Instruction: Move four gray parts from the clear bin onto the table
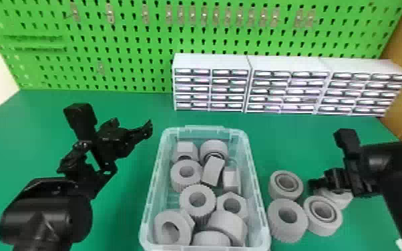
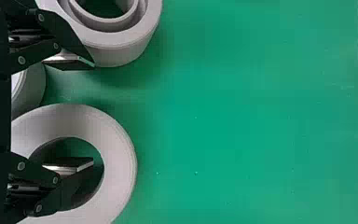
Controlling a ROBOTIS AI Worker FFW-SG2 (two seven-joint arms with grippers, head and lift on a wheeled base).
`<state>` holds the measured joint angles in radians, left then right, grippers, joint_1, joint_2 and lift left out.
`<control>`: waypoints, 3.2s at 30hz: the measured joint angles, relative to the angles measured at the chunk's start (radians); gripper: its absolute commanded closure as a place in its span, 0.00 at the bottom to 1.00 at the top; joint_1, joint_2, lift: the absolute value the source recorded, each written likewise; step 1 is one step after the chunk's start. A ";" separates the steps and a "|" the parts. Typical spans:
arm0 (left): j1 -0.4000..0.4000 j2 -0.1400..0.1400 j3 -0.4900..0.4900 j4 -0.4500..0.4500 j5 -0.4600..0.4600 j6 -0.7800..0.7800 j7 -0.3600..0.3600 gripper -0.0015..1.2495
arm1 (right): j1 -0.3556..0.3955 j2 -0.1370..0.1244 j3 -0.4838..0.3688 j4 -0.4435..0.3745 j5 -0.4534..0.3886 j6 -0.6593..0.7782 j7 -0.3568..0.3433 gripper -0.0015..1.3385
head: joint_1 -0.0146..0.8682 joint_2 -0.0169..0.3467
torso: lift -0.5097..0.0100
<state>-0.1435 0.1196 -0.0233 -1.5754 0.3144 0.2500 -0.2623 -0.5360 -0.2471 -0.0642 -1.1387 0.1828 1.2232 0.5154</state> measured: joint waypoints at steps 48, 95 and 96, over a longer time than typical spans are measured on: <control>0.008 0.000 0.012 -0.001 0.003 -0.001 -0.003 0.09 | 0.269 0.144 -0.260 -0.565 -0.215 -0.494 -0.218 0.39 | 0.78 0.14 | 0.89; 0.012 0.000 0.036 -0.174 -0.178 -0.111 0.052 0.09 | 0.446 0.189 -0.310 -0.768 -0.214 -0.900 -0.232 0.39 | 0.78 0.14 | 0.89; 0.012 0.000 0.036 -0.174 -0.178 -0.111 0.053 0.09 | 0.446 0.188 -0.304 -0.768 -0.213 -0.898 -0.232 0.39 | 0.78 0.14 | 0.89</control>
<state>-0.1316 0.1196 0.0131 -1.7499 0.1366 0.1385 -0.2096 -0.0904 -0.0587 -0.3679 -1.9071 -0.0301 0.3257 0.2837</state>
